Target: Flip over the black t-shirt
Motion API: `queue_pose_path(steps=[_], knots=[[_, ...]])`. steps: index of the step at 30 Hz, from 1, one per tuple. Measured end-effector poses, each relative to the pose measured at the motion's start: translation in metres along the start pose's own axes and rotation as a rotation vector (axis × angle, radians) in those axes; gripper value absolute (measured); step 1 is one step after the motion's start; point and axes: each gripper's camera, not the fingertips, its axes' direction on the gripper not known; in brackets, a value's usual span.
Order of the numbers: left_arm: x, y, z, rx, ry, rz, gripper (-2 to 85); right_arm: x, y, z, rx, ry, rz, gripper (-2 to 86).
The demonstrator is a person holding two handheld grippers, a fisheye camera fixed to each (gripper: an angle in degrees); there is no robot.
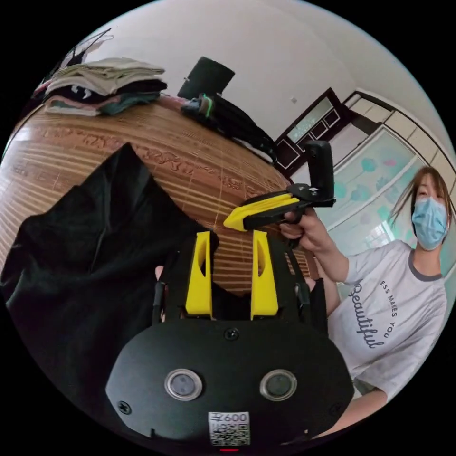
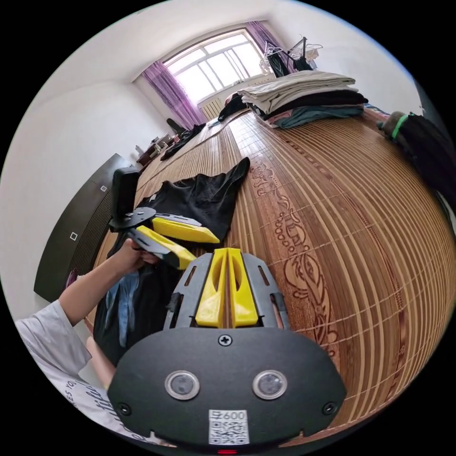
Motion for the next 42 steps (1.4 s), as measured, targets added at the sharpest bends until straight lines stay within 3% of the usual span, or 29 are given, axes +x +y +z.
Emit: queue_pose_path(steps=[4,6,8,11,15,17,21,24,27,30,33,35,38,42], knots=[[0.072,-0.033,-0.046,0.216,-0.029,0.140,7.2,-0.007,0.001,-0.007,0.041,0.048,0.003,-0.8],[0.094,-0.044,-0.072,0.222,-0.226,0.183,4.6,-0.012,0.001,-0.009,0.069,0.047,0.004,-0.8],[0.088,-0.059,-0.098,0.185,-0.627,0.115,2.2,-0.022,0.003,-0.010,0.106,-0.046,-0.040,-0.8],[0.032,-0.083,-0.113,0.070,-0.887,-0.031,1.2,-0.037,0.005,-0.002,0.134,-0.198,-0.094,-0.8],[-0.040,-0.111,-0.062,-0.245,-0.790,-0.100,0.8,-0.052,-0.002,0.022,0.053,-0.018,-0.057,-0.8],[-0.045,-0.121,-0.066,-0.129,-0.837,-0.162,0.8,-0.056,-0.008,0.031,-0.004,0.159,-0.029,-0.8],[-0.061,-0.135,-0.087,-0.053,-0.780,-0.227,0.7,-0.053,-0.010,0.025,0.011,0.170,-0.013,-0.8],[-0.075,-0.140,-0.112,-0.001,-0.683,-0.290,0.5,-0.052,-0.007,0.013,0.033,0.072,-0.022,-0.8],[-0.064,-0.142,-0.144,0.075,-0.610,-0.356,0.4,-0.052,-0.008,0.013,-0.062,-0.139,-0.062,-0.8],[0.024,-0.128,-0.182,0.254,-0.653,-0.202,0.4,-0.056,-0.009,0.017,-0.113,-0.172,-0.123,-0.8],[0.105,-0.112,-0.173,0.161,-0.704,-0.033,0.6,-0.054,-0.015,0.019,-0.175,-0.147,-0.140,-0.8],[0.130,-0.104,-0.150,0.022,-0.595,0.058,0.7,-0.050,-0.015,0.014,-0.155,-0.119,-0.133,-0.8],[0.125,-0.105,-0.128,-0.053,-0.479,0.029,0.8,-0.041,-0.016,0.007,-0.126,-0.110,-0.079,-0.8],[0.111,-0.113,-0.103,-0.100,-0.491,0.001,0.7,-0.035,-0.019,0.002,-0.125,-0.131,-0.053,-0.8]])
